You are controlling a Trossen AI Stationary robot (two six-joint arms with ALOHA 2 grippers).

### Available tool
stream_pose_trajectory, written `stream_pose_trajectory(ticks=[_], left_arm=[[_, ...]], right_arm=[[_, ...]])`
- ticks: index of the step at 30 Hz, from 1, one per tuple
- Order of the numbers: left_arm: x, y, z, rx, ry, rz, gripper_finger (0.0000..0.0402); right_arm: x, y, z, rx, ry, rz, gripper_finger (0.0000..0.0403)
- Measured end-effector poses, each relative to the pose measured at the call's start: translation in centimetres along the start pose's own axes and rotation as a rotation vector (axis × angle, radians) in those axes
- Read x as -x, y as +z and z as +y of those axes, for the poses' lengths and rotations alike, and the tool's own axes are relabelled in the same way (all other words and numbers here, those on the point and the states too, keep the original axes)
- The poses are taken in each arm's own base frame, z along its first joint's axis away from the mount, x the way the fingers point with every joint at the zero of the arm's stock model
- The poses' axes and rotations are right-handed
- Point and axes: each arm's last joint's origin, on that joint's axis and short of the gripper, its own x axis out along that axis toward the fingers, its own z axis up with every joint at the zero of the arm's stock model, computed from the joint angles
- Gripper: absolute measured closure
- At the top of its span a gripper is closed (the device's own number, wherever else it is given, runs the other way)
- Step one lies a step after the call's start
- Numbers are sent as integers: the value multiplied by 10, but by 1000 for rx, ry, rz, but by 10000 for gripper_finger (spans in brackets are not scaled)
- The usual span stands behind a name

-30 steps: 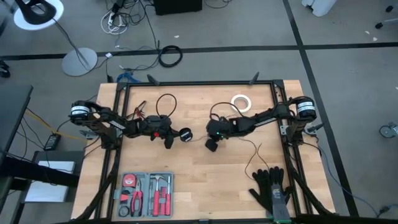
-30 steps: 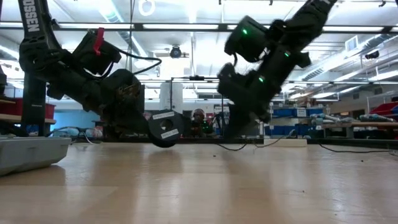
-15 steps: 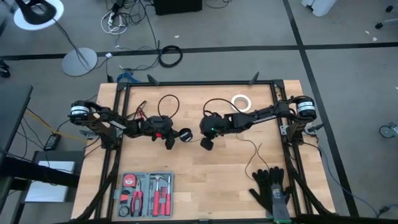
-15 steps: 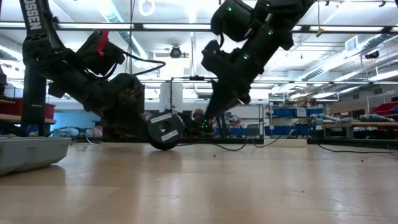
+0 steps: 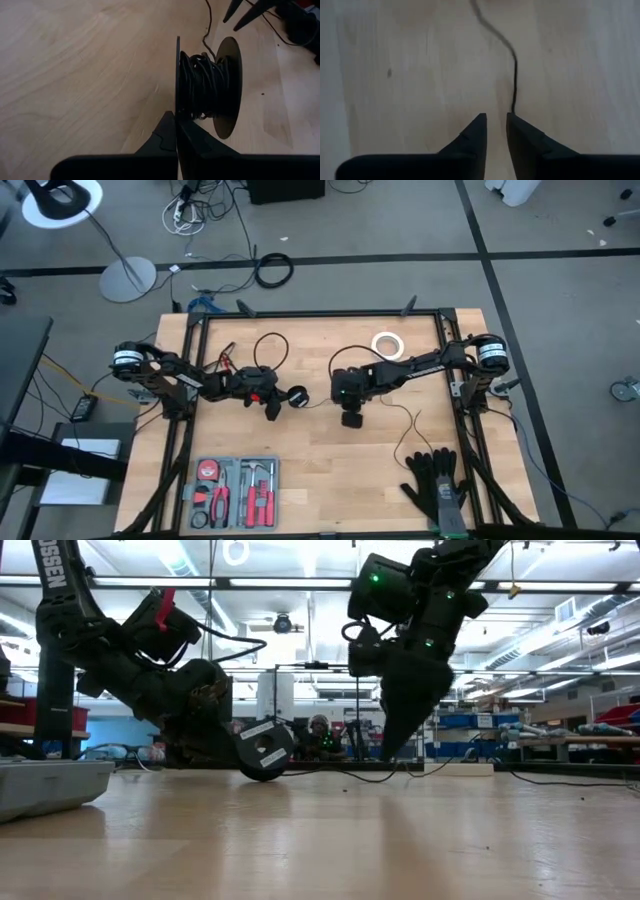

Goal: Coil cords
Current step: Coil the black wire on the black spool

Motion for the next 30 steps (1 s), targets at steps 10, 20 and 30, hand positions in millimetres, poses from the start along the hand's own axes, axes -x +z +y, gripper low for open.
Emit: stream_pose_trajectory(ticks=[10,20,30], left_arm=[[0,0,0,0,0,-1,402],[0,0,0,1,-1,-4,402],[0,0,-1,7,-15,-4,401]], right_arm=[[0,-5,-4,332,-132,64,312],[-14,-28,-7,443,-153,118,324],[-15,-23,-2,-11,-163,35,400]])
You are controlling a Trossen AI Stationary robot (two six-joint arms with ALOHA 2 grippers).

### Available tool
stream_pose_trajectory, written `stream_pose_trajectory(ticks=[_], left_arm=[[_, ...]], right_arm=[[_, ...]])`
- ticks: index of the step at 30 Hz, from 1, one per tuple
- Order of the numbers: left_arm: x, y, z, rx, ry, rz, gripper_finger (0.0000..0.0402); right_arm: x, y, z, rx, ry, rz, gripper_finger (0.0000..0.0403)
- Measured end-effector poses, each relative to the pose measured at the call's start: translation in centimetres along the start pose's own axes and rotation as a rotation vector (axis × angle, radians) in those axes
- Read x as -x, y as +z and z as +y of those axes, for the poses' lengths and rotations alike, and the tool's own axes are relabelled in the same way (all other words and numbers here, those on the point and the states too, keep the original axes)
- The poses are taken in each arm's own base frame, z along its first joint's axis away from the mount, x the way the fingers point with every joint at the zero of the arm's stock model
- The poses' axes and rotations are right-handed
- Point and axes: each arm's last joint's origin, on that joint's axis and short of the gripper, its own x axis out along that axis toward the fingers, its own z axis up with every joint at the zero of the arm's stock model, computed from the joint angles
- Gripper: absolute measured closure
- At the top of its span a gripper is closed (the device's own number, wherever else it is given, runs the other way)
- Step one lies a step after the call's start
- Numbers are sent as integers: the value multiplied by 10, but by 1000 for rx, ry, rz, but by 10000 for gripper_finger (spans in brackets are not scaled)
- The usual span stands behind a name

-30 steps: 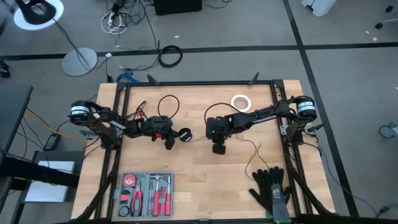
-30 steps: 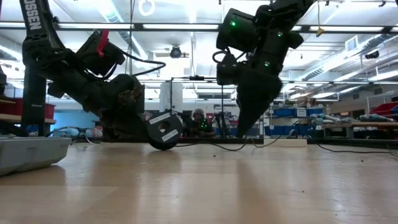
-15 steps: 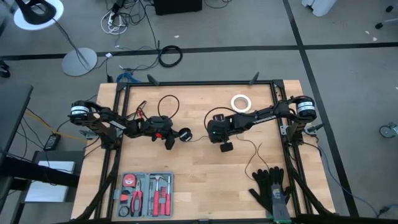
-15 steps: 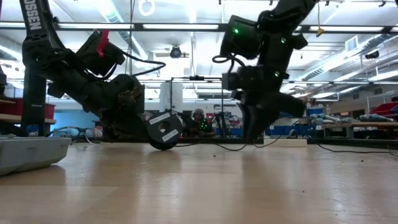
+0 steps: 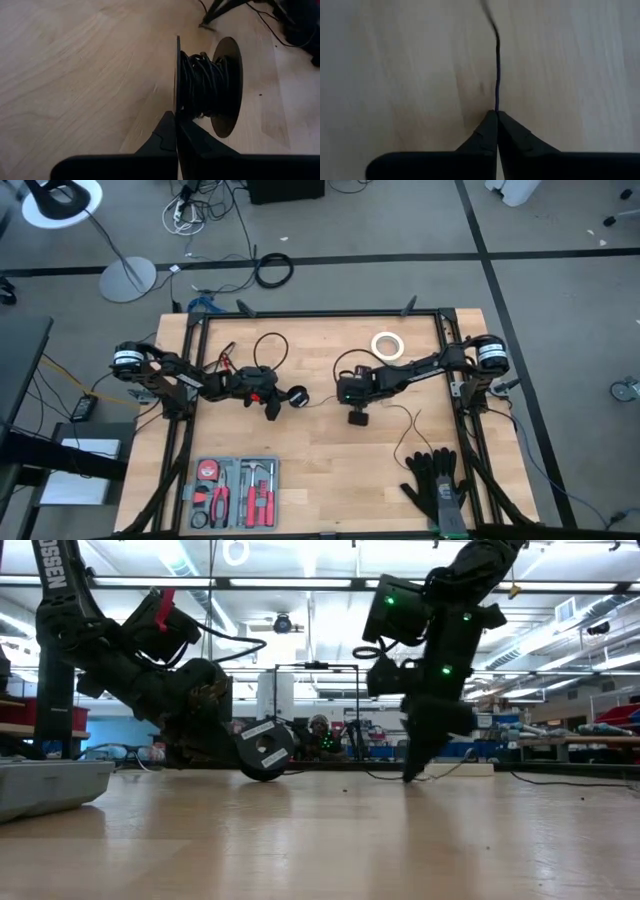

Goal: Coil cords
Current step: Coil the black wire on the black spool

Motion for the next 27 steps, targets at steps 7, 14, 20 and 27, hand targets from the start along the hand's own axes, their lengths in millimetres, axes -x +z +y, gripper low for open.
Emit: stream_pose_trajectory(ticks=[7,14,20,27], left_arm=[[0,0,-1,0,-25,12,401],[0,0,-2,-1,-35,5,401],[1,10,-7,-16,-93,-99,401],[2,14,-12,-30,-193,-111,401]], right_arm=[[7,28,6,-226,70,-232,401],[11,41,6,-341,165,-345,402],[8,30,7,-289,227,-220,403],[5,16,-3,-322,50,-97,403]])
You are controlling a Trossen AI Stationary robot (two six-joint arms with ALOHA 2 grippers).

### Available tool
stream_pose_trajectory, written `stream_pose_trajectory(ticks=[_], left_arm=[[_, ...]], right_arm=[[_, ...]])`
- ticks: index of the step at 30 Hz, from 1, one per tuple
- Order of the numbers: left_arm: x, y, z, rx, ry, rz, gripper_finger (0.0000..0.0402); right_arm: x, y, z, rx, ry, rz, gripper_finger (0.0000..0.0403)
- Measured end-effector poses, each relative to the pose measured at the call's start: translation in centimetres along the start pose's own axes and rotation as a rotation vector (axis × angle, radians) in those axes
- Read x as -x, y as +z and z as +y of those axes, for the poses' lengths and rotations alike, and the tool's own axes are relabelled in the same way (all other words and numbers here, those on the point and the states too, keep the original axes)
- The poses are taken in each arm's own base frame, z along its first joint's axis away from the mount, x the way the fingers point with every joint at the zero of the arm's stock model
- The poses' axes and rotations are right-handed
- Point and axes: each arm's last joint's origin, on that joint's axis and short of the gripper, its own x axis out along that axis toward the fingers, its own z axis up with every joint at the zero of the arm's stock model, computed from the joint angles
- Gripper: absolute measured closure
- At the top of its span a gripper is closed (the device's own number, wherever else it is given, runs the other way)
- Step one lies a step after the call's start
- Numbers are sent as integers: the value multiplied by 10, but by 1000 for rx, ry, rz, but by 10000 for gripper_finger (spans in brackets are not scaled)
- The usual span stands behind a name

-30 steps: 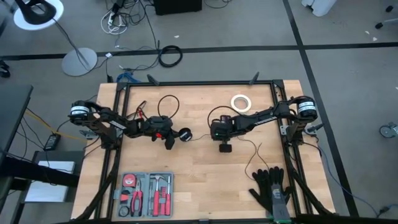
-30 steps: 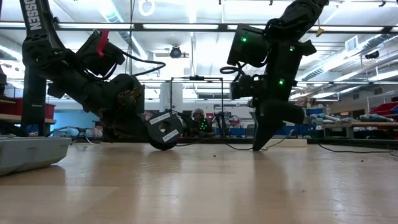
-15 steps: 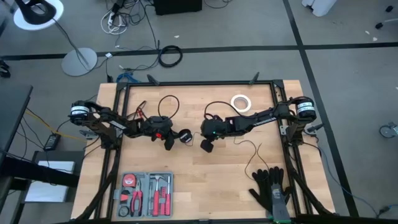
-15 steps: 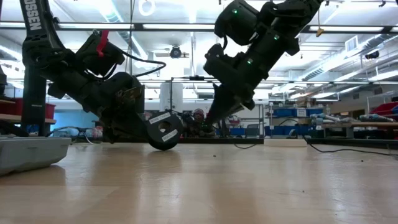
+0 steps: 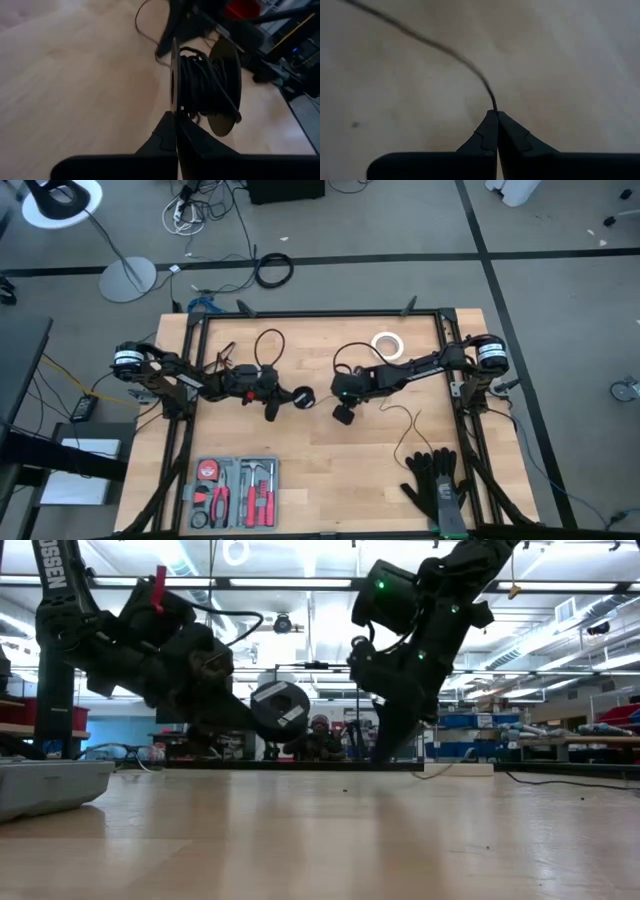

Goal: Coil cords
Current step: Coil the black wire on the black spool

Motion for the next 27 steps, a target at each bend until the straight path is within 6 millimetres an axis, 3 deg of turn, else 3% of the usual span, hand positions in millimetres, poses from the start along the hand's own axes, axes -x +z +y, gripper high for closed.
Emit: stream_pose_trajectory(ticks=[8,18,27], left_arm=[[0,-2,2,6,28,15,401],[0,7,2,17,113,-117,402],[1,19,-4,15,61,-227,401]], right_arm=[[1,-1,-9,-9,-41,39,403],[6,19,25,5,201,-228,403],[-27,7,28,-5,199,-143,403]])
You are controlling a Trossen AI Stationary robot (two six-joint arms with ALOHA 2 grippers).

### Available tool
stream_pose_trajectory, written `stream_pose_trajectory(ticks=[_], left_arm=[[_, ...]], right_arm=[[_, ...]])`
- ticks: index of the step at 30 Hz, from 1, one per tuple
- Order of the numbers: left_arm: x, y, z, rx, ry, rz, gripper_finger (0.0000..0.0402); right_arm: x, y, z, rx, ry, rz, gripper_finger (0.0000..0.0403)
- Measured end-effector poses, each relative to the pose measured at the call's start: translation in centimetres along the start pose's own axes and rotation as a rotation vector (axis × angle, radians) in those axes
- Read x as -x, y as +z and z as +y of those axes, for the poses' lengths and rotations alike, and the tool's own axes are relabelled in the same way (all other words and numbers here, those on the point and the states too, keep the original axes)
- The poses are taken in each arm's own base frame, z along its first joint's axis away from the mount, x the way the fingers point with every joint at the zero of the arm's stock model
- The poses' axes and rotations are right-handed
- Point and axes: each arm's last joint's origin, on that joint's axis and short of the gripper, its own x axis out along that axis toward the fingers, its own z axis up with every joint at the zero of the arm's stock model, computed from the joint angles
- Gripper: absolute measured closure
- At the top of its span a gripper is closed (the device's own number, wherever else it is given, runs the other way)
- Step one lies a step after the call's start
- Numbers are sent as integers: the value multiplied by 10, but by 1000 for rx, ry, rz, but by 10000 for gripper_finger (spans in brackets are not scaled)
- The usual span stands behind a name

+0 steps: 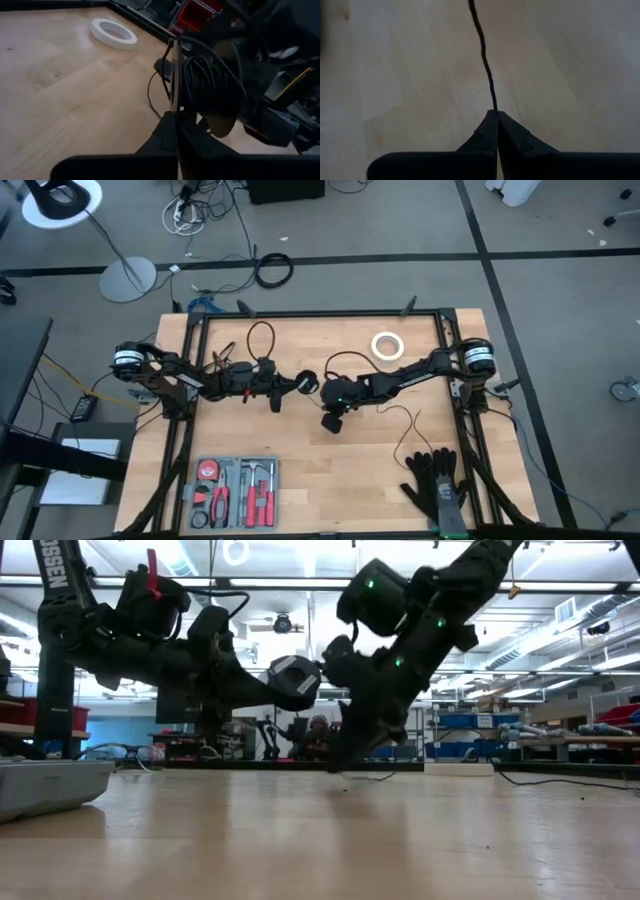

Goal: Coil cords
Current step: Coil the black wire on the black spool

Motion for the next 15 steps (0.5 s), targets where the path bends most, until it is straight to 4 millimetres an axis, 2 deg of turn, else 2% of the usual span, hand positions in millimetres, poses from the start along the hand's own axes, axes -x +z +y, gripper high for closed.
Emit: stream_pose_trajectory(ticks=[6,12,15], left_arm=[[0,1,0,13,9,-19,401],[0,9,-2,12,26,-123,401],[0,14,-3,1,70,-191,401]], right_arm=[[-2,-1,1,1,9,-2,403],[-3,-1,7,7,84,1,403],[-3,4,13,19,122,-65,403]])
